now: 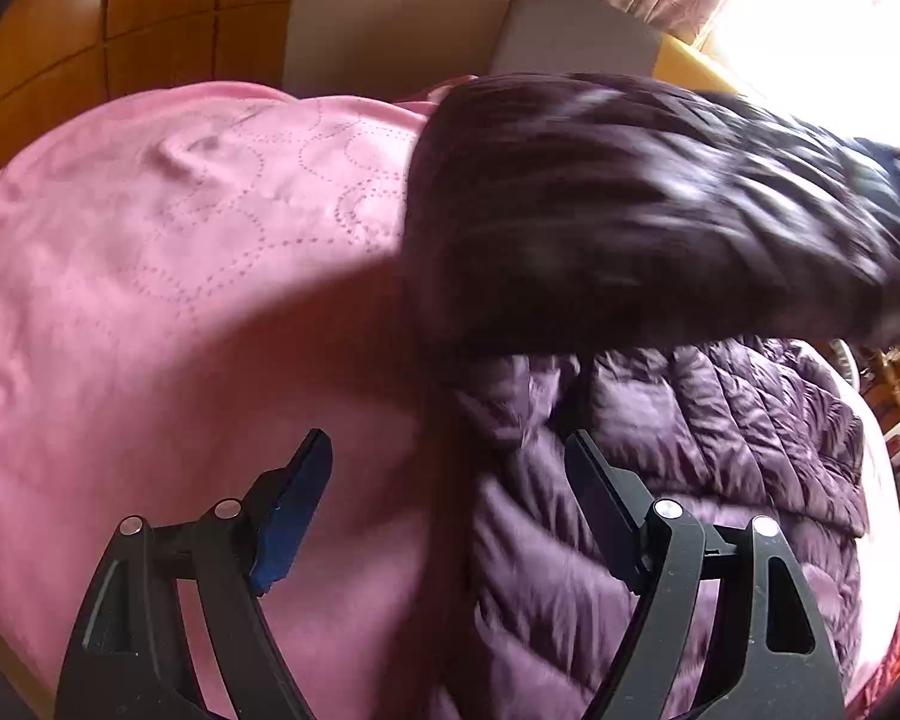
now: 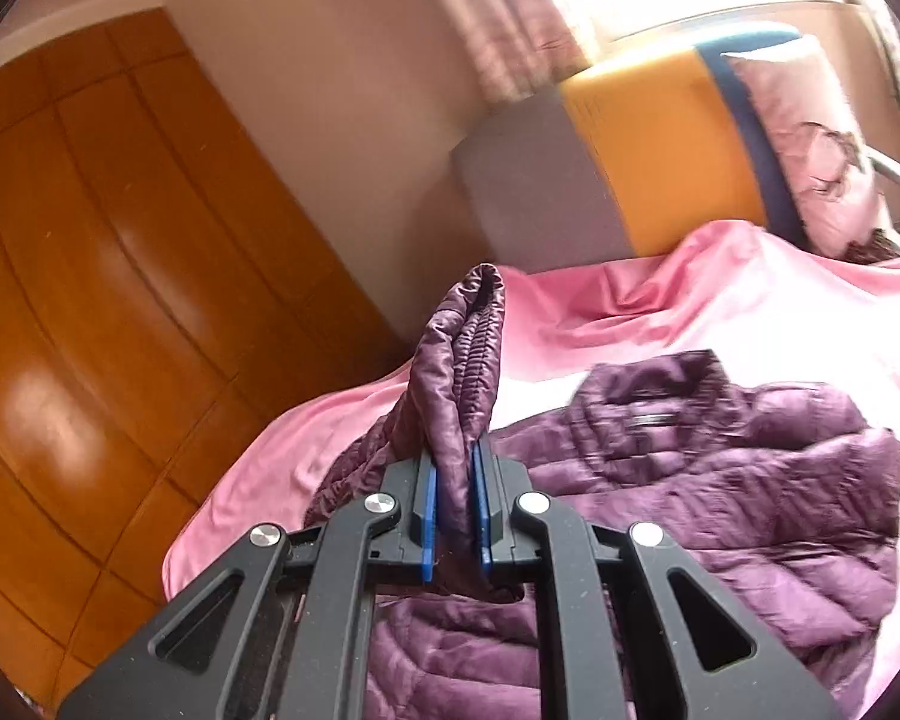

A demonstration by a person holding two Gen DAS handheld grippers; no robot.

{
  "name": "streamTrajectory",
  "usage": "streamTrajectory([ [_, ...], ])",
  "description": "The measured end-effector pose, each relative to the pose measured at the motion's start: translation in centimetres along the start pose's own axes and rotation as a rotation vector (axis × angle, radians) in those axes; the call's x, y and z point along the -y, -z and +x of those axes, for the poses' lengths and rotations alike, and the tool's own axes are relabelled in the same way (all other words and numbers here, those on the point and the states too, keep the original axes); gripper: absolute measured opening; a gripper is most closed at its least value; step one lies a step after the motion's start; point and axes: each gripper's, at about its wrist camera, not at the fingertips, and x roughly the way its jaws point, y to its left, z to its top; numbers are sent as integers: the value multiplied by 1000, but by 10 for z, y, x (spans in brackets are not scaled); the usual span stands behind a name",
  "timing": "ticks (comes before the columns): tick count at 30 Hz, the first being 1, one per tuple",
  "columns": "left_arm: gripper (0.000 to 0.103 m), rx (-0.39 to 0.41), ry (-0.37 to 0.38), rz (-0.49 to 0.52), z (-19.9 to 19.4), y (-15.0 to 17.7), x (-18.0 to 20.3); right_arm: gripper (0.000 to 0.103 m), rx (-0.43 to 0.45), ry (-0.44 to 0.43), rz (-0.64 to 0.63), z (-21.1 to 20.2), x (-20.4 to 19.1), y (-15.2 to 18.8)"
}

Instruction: Fold large clothes

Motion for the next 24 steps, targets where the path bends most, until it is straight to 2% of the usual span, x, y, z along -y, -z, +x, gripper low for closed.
streamTrajectory([
  [1,77,4,-17,14,4,-3,5,9,5,16,14,-5,11,1],
  [2,69,4,-27,29,7,-5,8,9,8,33,26,-10,21,3],
  [3,56,-2,-29,44,11,-7,11,9,8,50,41,-13,31,5],
  [4,48,-19,-24,64,16,-9,15,9,5,74,62,-17,45,9],
  [5,34,-32,-24,78,20,-10,18,9,1,99,83,-19,59,13],
  [6,25,-38,-27,93,24,-9,22,9,-3,117,98,-22,68,16],
  [8,17,-39,-26,135,28,-7,29,9,-18,182,132,-24,96,27],
  [11,17,-28,-33,215,28,0,45,9,-43,267,200,-26,138,44],
  [12,12,-29,-35,234,28,1,48,8,-52,284,218,-26,148,48],
  [15,8,-32,-66,297,33,7,57,8,-96,349,273,-22,182,67],
  [20,8,-52,-108,393,47,18,69,8,-155,425,286,-8,211,94],
  [24,8,-56,-91,387,44,17,65,9,-162,450,262,-5,212,97],
])
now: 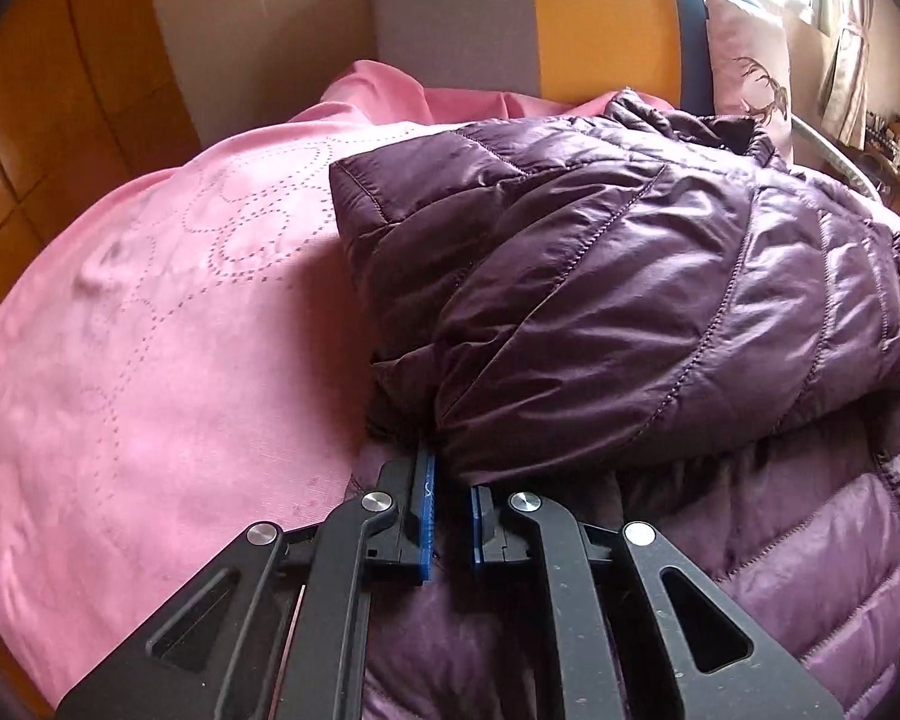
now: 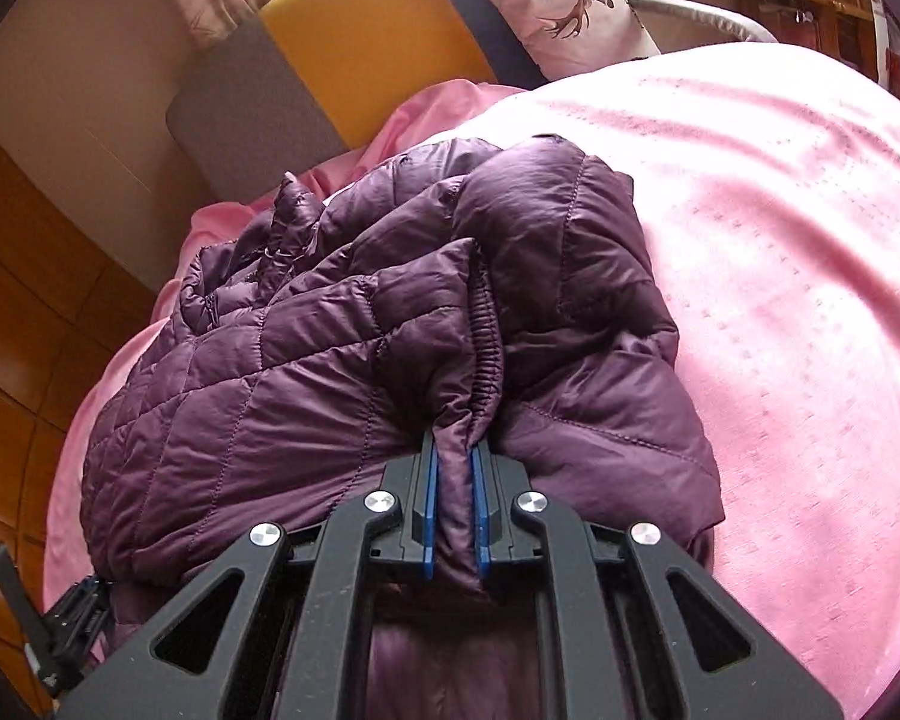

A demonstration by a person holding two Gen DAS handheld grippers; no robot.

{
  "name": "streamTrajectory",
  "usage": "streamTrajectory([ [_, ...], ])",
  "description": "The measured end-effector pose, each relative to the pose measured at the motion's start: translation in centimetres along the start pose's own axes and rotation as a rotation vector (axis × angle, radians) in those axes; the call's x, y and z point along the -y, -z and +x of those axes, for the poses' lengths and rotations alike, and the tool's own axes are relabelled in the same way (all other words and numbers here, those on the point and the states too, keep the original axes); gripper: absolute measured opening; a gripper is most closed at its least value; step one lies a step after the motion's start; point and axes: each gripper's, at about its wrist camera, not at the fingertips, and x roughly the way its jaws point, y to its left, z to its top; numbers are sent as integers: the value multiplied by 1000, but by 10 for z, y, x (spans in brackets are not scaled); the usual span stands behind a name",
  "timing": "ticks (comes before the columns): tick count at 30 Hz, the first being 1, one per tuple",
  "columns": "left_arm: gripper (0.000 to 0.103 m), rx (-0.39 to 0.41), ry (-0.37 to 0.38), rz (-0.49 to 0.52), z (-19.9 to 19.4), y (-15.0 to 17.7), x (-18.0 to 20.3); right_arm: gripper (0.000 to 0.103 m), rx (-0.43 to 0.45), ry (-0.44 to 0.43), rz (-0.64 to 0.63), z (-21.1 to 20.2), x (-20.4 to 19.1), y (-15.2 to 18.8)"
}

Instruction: Fold large clothes

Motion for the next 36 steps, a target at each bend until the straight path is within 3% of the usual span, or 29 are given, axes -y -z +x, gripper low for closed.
streamTrajectory([
  [2,14,8,10,-3,-10,2,-3,18,6,16,-25,-9,-3,1],
  [4,40,24,13,5,-24,8,-7,36,29,31,-43,-23,-8,-1],
  [5,68,48,16,-4,-34,12,-11,46,55,45,-58,-33,-10,-1],
  [6,78,81,26,-20,-44,14,-16,49,77,55,-70,-38,-14,-1],
  [8,78,131,54,-50,-63,16,-28,52,128,58,-101,-57,-25,-2],
  [10,78,159,77,-101,-72,8,-39,61,160,43,-126,-64,-42,-4],
  [12,78,169,122,-152,-74,-3,-43,77,176,27,-155,-63,-59,-4],
  [14,78,182,149,-188,-72,-19,-37,82,177,27,-187,-52,-84,-5],
  [19,78,189,202,-182,-55,-56,-6,87,142,65,-283,-8,-126,-2],
  [24,78,111,196,-161,-11,-78,21,88,109,108,-317,27,-129,-2],
  [28,78,47,158,-160,26,-70,21,91,86,129,-319,49,-113,-2],
  [36,81,39,135,-160,47,-54,21,93,41,166,-348,78,-106,4],
])
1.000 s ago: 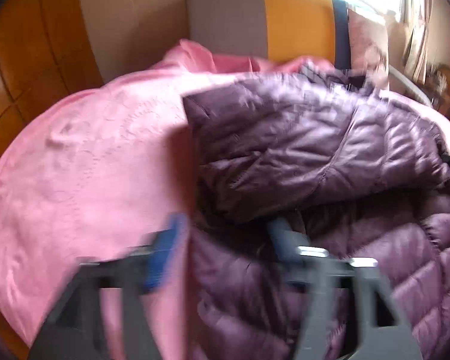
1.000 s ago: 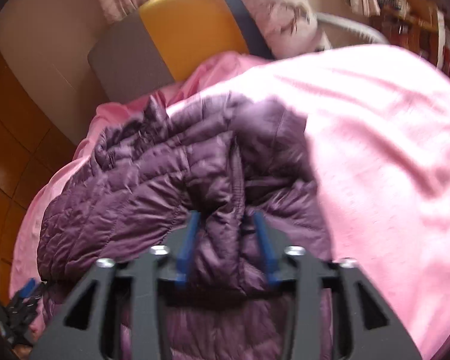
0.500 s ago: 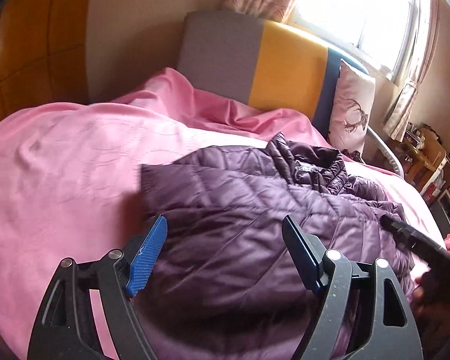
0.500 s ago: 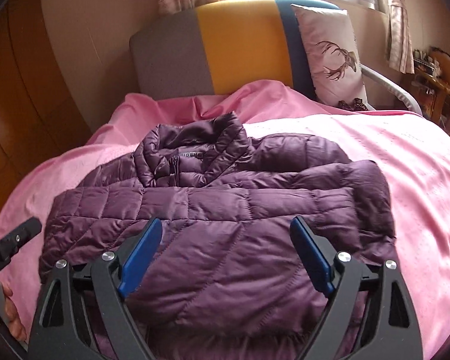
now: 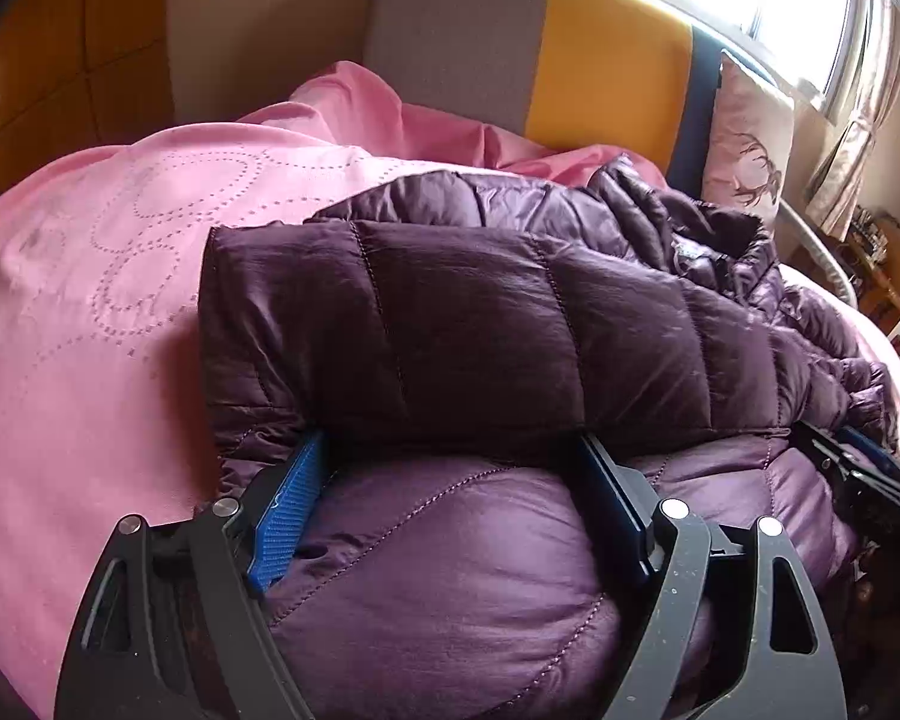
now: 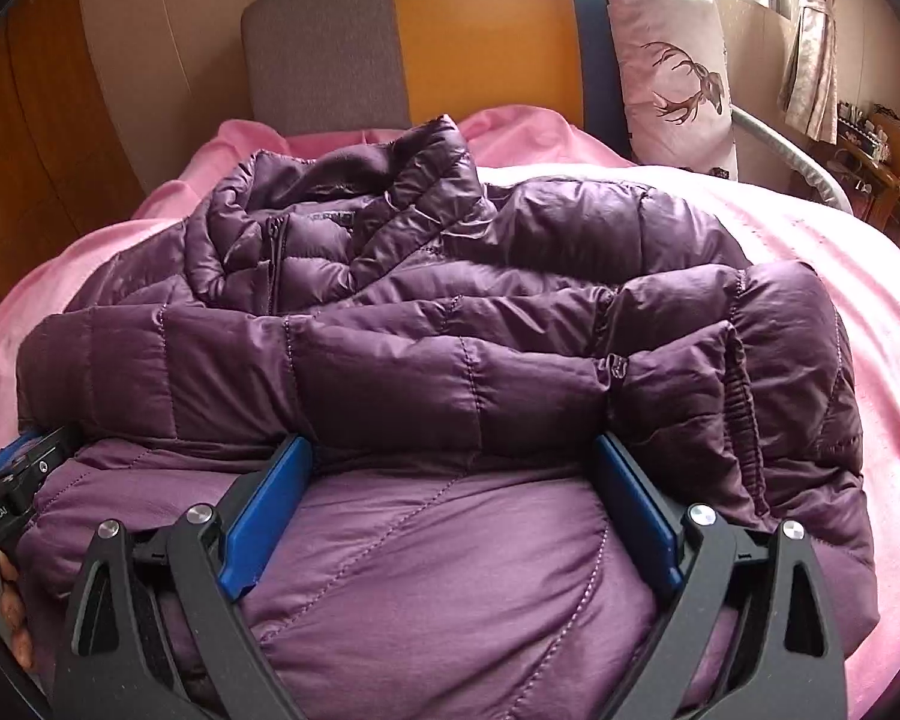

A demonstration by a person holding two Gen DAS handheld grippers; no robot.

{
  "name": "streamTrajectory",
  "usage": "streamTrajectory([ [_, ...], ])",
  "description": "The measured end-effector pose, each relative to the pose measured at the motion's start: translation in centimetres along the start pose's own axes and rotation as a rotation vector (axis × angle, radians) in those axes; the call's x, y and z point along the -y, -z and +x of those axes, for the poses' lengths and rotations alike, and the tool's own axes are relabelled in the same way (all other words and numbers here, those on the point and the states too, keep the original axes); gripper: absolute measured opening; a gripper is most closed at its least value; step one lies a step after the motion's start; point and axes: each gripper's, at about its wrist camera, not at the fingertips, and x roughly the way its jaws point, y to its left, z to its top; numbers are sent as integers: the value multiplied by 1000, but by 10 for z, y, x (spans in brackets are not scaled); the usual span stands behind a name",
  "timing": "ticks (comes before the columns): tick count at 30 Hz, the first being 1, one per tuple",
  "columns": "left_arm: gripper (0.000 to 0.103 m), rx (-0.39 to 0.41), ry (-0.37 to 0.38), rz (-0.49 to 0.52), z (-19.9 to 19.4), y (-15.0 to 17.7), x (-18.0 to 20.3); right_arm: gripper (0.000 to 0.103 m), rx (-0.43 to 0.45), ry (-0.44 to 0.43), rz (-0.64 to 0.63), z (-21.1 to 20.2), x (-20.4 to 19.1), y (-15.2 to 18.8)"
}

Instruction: Fold large clothes

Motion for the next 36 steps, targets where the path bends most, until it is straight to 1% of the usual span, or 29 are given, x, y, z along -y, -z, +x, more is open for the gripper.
streamTrajectory([
  [3,81,-4,-11,7,-1,-3,2,94,-5,-5,3,0,1,-1],
  [6,81,13,-41,11,-21,-3,6,95,-7,-23,10,-11,2,-5],
  [8,81,47,-26,23,-41,2,10,95,-1,-36,21,-28,4,-6],
  [11,81,77,-11,62,-60,14,15,96,34,-85,4,-57,1,3],
  [14,81,57,-14,65,-56,22,17,96,34,-87,-17,-66,-4,16],
  [20,85,19,-28,63,-37,28,17,98,-7,-61,-7,-46,-1,30],
  [23,86,15,-27,56,-35,30,15,100,-21,-41,-20,-35,-4,35],
  [26,86,19,-41,63,-37,30,17,100,-33,-40,-20,-29,-3,35],
  [30,86,57,-31,51,-57,32,17,101,-35,-55,-8,-28,0,35],
  [36,86,112,-14,44,-98,43,12,101,-31,-60,-4,-28,1,35],
])
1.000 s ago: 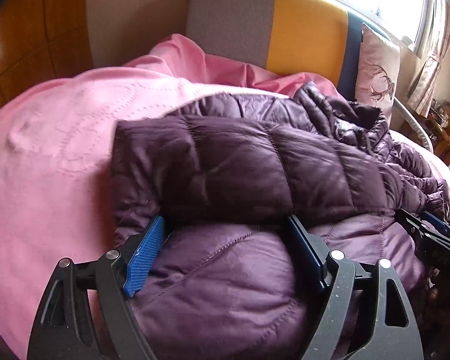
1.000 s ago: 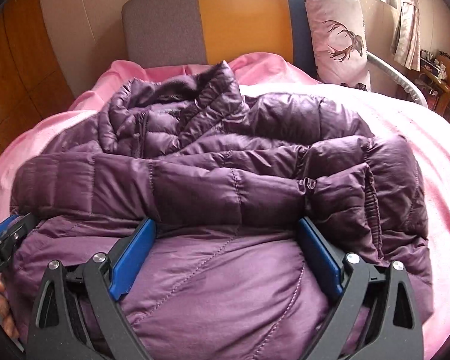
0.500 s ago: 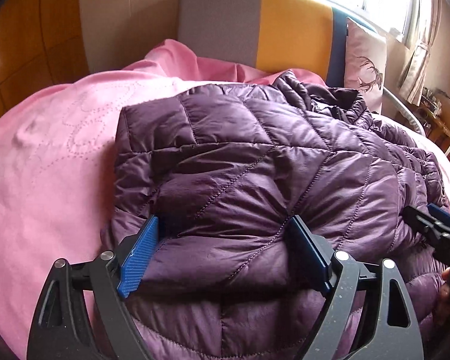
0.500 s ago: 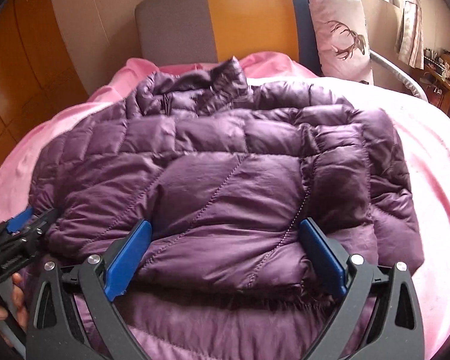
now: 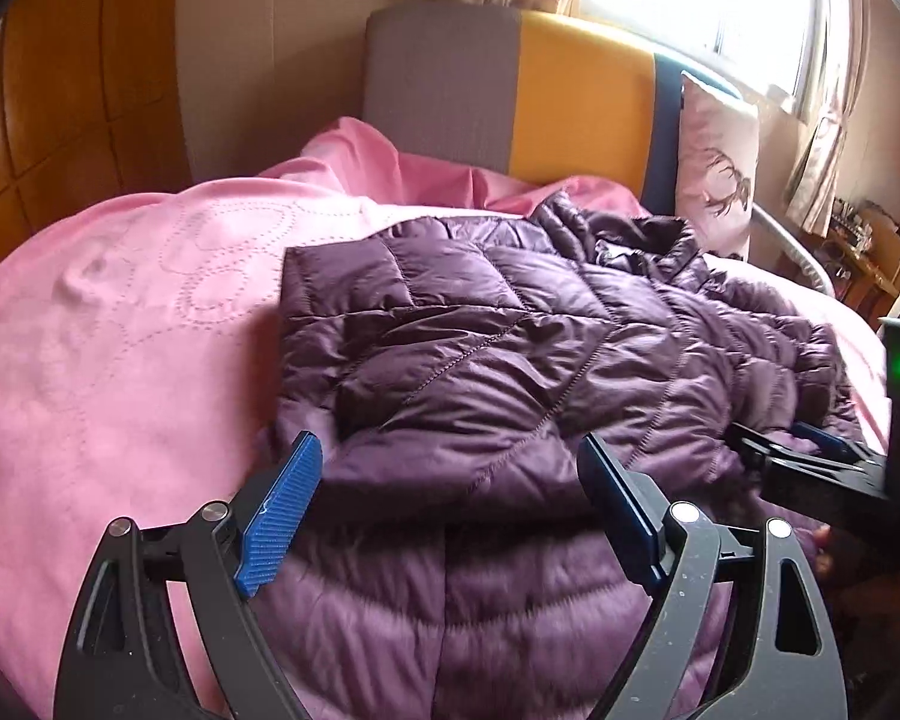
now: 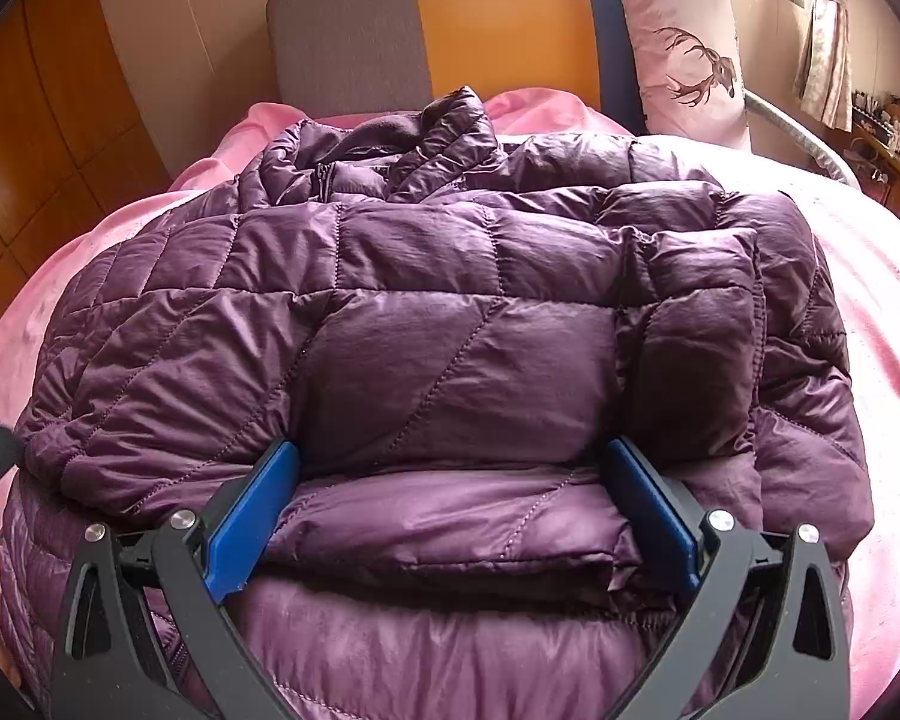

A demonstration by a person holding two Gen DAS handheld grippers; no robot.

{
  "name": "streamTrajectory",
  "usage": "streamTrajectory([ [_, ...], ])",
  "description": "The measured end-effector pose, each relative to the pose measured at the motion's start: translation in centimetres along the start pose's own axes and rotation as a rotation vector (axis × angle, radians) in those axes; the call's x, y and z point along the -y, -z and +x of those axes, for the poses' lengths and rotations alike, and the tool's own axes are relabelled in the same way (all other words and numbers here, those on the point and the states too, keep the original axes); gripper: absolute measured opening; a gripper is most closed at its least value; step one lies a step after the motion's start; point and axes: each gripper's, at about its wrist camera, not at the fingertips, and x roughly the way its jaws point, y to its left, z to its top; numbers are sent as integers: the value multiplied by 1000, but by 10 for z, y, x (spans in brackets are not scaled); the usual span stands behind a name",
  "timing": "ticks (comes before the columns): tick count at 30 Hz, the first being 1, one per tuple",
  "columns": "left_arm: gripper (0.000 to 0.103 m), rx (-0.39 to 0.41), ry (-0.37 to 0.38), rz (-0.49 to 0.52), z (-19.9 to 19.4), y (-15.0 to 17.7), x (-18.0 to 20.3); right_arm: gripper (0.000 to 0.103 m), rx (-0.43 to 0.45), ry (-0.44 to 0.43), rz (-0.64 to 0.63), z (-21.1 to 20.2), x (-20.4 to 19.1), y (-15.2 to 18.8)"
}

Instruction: Fold large clothes

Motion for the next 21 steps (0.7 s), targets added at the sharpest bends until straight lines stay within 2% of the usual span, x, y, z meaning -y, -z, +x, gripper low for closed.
streamTrajectory([
  [6,86,30,-14,3,-31,8,-5,101,-3,5,0,-5,-2,-2],
  [11,86,32,-24,-9,-51,21,-16,101,-2,-20,38,-26,-2,-1],
  [18,86,19,-33,-9,-69,46,-28,101,5,-76,83,-67,3,24],
  [21,86,6,-31,-10,-75,57,-33,101,-5,-66,80,-80,8,40],
])
